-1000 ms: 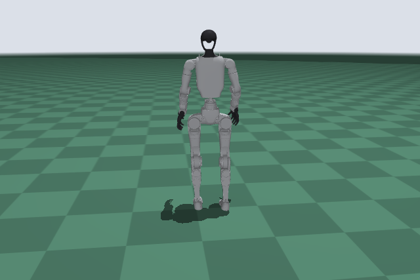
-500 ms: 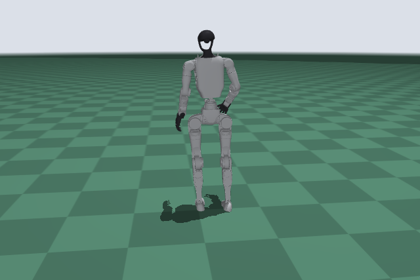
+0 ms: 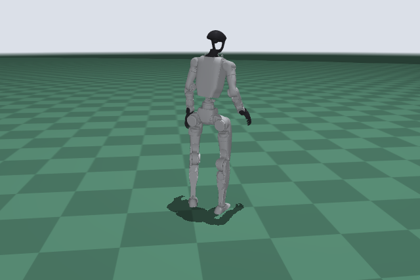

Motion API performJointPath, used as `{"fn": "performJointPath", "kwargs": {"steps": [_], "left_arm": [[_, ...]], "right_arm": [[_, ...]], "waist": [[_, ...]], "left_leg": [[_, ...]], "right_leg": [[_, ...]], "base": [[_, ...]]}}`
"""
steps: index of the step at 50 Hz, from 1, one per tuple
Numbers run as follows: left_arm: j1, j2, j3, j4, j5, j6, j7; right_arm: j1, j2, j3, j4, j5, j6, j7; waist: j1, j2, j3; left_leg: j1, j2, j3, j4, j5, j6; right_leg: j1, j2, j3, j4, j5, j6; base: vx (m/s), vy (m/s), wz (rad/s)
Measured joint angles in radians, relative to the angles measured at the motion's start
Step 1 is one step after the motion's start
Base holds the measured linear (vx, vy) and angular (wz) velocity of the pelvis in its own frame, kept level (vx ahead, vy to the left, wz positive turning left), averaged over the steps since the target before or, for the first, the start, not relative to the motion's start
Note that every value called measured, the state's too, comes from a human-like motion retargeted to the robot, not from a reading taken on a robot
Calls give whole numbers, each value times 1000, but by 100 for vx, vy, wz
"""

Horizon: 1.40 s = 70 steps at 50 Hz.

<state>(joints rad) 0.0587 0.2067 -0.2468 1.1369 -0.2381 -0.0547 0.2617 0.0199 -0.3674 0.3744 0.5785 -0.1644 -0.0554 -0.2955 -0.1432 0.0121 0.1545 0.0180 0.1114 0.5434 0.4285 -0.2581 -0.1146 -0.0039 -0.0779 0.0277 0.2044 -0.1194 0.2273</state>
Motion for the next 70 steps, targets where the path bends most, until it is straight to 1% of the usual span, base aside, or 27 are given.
{"fn": "performJointPath", "kwargs": {"steps": [3,6,8,12,15,17,20,22,23,25,28,30,32,35,37,42,45,48,52,54,57,60,63,64,65,67,70], "left_arm": [[4,7,-1,-16,-8,5,0],[21,25,-4,-77,-18,-5,1],[26,39,0,-137,-29,-15,3],[31,58,18,-274,-51,-42,7],[20,70,31,-365,-36,-53,13],[6,81,29,-414,-6,-54,22],[-11,103,5,-478,46,-52,34],[-25,129,-23,-516,84,-51,36],[-29,142,-38,-538,97,-54,31],[-35,177,-65,-586,120,-61,15],[-18,233,-89,-665,145,-86,-14],[-11,264,-91,-708,161,-101,-24],[-1,289,-85,-739,195,-107,-21],[35,311,-75,-768,227,-118,-19],[31,313,-72,-764,215,-110,-19],[39,274,-58,-678,162,-102,-58],[42,225,-53,-576,128,-98,-84],[52,173,-47,-451,103,-87,-108],[50,117,-48,-299,127,-78,-119],[43,90,-41,-242,135,-79,-116],[61,58,-22,-208,145,-81,-99],[92,35,-7,-217,94,-94,-84],[129,23,-3,-244,30,-117,-77],[137,23,-3,-252,19,-122,-77],[144,25,-4,-258,13,-125,-77],[159,31,-9,-265,-4,-131,-88],[164,44,-9,-256,-4,-130,-105]], "right_arm": [[11,-9,-21,-20,10,4,-14],[35,-14,-35,-45,9,4,-19],[44,-19,-42,-67,1,5,-21],[45,-36,-34,-131,-28,1,-26],[13,-44,-23,-185,-38,-6,-17],[-16,-43,-17,-218,-36,-11,-4],[-51,-32,-7,-259,-35,-13,2],[-61,-22,-2,-277,-33,-15,9],[-61,-18,4,-284,-39,-15,8],[-49,-10,11,-295,-55,-16,11],[3,-11,22,-308,-93,-28,16],[31,-22,27,-312,-114,-35,19],[58,-31,14,-314,-124,-45,54],[113,-47,-7,-319,-142,-58,54],[96,-47,-4,-309,-157,-48,56],[60,-59,-8,-300,-198,-51,70],[22,-80,9,-324,-236,-64,84],[-40,-127,57,-374,-282,-90,112],[-132,-204,125,-480,-358,-126,136],[-211,-254,173,-533,-406,-135,132],[-325,-320,236,-613,-464,-156,147],[-457,-377,304,-691,-502,-168,159],[-618,-425,376,-771,-512,-176,178],[-680,-439,399,-797,-509,-179,187],[-743,-453,422,-821,-503,-184,199],[-875,-473,475,-867,-512,-181,196],[-1097,-486,565,-910,-504,-175,205]], "waist": [[-23,-7,20],[-14,-13,34],[5,-11,50],[58,-10,93],[88,-3,133],[88,-5,154],[61,-15,168],[38,-23,172],[31,-30,166],[26,-40,155],[39,-45,143],[57,-43,134],[86,-50,123],[106,-49,78],[107,-49,85],[90,-34,66],[55,-17,61],[8,10,31],[-44,39,4],[-63,54,-3],[-43,54,-1],[9,51,13],[74,37,27],[98,30,32],[125,21,37],[152,4,31],[205,-14,25]], "left_leg": [[-47,9,-94,130,1,10],[-83,-52,-317,149,-11,-14],[-88,-97,-485,116,-28,-23],[-50,-187,-813,-28,-24,-2],[-25,-212,-976,-97,7,-8],[-27,-204,-964,-112,25,-13],[-47,-182,-853,-138,44,-13],[-49,-160,-779,-169,49,-16],[-57,-160,-738,-193,62,-16],[-59,-149,-664,-238,80,-21],[-38,-121,-544,-282,88,-38],[-27,-102,-453,-294,84,-51],[-10,-90,-349,-295,65,-57],[-5,-74,-226,-289,48,-66],[2,-63,-150,-279,37,-72],[20,-34,13,-246,15,-67],[49,-25,83,-248,13,-59],[67,-10,140,-255,7,-53],[91,2,197,-241,-11,-40],[84,19,208,-188,-28,-23],[68,34,167,-68,-57,11],[3,7,-33,58,-71,5],[-52,-88,-276,85,-61,-38],[-60,-112,-325,74,-60,-41],[-63,-132,-362,58,-61,-40],[-85,-151,-411,7,-55,-29],[-96,-158,-457,-88,-19,-20]], "right_leg": [[19,24,105,-18,19,15],[30,61,219,-22,38,32],[42,92,297,-32,54,34],[71,122,470,-79,89,34],[68,156,584,-83,102,34],[52,170,645,-85,106,34],[13,165,732,-113,117,34],[-20,166,736,-115,119,34],[-48,149,726,-129,130,34],[-109,117,588,-118,152,17],[-165,27,160,-80,171,-41],[-170,-31,-99,-63,164,-59],[-209,-83,-263,58,117,-16],[-206,-115,-381,92,94,21],[-194,-125,-420,103,83,23],[-154,-129,-500,58,56,20],[-129,-96,-477,-11,77,34],[-123,-71,-474,-45,80,20],[-116,-46,-411,-70,85,25],[-85,-25,-366,-139,100,16],[-80,-28,-302,-101,69,27],[-51,-12,-222,-110,78,27],[-28,1,-136,-117,97,22],[-30,2,-111,-99,94,26],[-39,1,-88,-67,86,33],[-9,4,-45,-124,106,17],[8,19,6,-138,111,13]], "base": [[10,-10,-196],[10,-9,-217],[9,-5,-223],[5,5,-226],[-1,9,-213],[-7,15,-179],[-13,21,-154],[-14,20,-152],[-18,24,-174],[-15,21,-191],[-8,14,-216],[-4,11,-244],[0,8,-256],[1,4,-223],[0,0,-209],[3,-4,-175],[7,-8,-124],[11,-11,-97],[15,-13,-59],[16,-13,-55],[18,-10,-107],[17,-6,-146],[16,-3,-159],[16,-1,-157],[15,0,-138],[13,2,-101],[15,3,-102]]}}
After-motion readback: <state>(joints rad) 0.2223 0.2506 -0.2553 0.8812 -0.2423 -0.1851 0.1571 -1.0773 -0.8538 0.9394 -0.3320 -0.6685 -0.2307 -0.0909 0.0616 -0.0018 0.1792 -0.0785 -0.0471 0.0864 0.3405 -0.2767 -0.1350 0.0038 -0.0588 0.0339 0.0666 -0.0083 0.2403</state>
